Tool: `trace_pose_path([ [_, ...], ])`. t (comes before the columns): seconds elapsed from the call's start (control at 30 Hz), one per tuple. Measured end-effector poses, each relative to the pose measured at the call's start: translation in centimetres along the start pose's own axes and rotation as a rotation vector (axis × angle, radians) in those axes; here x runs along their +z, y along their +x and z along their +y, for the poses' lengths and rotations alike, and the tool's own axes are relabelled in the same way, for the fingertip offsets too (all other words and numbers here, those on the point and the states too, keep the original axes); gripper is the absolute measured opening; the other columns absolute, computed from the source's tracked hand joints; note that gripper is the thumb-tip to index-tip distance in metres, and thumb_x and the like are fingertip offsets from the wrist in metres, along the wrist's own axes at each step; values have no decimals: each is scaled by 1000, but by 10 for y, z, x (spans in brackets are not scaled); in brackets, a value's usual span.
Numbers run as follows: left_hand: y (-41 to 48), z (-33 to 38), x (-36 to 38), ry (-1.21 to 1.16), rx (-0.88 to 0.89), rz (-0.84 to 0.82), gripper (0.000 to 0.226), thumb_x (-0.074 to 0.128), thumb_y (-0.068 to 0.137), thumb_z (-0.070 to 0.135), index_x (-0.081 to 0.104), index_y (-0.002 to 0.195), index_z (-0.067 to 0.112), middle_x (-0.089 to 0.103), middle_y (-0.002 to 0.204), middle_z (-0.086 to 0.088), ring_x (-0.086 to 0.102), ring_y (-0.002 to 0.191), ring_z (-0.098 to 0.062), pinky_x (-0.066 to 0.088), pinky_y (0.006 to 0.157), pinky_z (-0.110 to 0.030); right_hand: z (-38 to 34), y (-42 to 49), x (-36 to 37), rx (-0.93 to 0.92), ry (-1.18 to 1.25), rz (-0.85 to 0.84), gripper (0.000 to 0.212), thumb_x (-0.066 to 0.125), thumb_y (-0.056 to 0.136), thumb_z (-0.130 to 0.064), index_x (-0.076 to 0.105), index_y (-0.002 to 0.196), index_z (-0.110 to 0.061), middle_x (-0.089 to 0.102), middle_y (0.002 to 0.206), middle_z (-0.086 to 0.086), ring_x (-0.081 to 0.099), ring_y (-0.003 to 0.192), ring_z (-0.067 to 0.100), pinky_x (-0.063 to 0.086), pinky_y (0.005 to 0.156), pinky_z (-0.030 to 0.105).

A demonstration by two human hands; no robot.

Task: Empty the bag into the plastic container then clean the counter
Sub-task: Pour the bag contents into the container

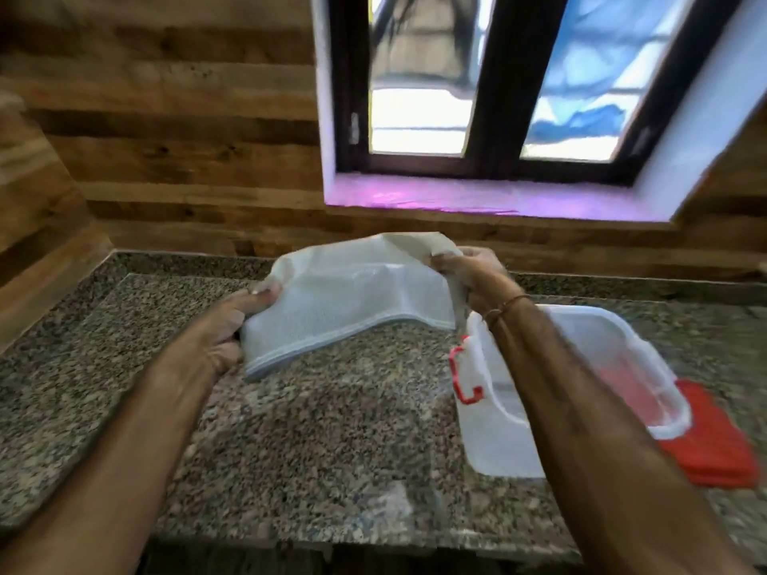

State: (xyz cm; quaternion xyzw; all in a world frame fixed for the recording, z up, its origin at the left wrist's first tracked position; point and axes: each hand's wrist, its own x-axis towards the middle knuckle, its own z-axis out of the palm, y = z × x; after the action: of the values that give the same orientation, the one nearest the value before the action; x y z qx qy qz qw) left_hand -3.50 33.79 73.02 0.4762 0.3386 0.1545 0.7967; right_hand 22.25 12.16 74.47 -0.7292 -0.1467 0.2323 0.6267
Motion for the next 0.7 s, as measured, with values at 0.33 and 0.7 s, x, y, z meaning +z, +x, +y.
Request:
trace_pose_path([
  [0.33, 15, -59, 229, -94, 214, -128, 30, 80, 73, 15, 67, 100, 12, 74, 96, -10, 70, 78, -21, 62, 62, -33, 0, 19, -227, -59, 248, 145, 11, 80, 83, -6, 74, 93, -6, 76, 83, 12, 69, 72, 27, 62, 65, 36],
  [0.7, 8, -175, 279, 359, 458, -21, 25, 74, 93, 24, 54, 107, 19, 72, 103, -10, 70, 80, -19, 57, 56, -35, 122, 29, -292, -13, 506, -34, 78, 91, 71, -27, 54, 126, 13, 60, 128, 39, 62, 99, 38, 50, 90, 49],
])
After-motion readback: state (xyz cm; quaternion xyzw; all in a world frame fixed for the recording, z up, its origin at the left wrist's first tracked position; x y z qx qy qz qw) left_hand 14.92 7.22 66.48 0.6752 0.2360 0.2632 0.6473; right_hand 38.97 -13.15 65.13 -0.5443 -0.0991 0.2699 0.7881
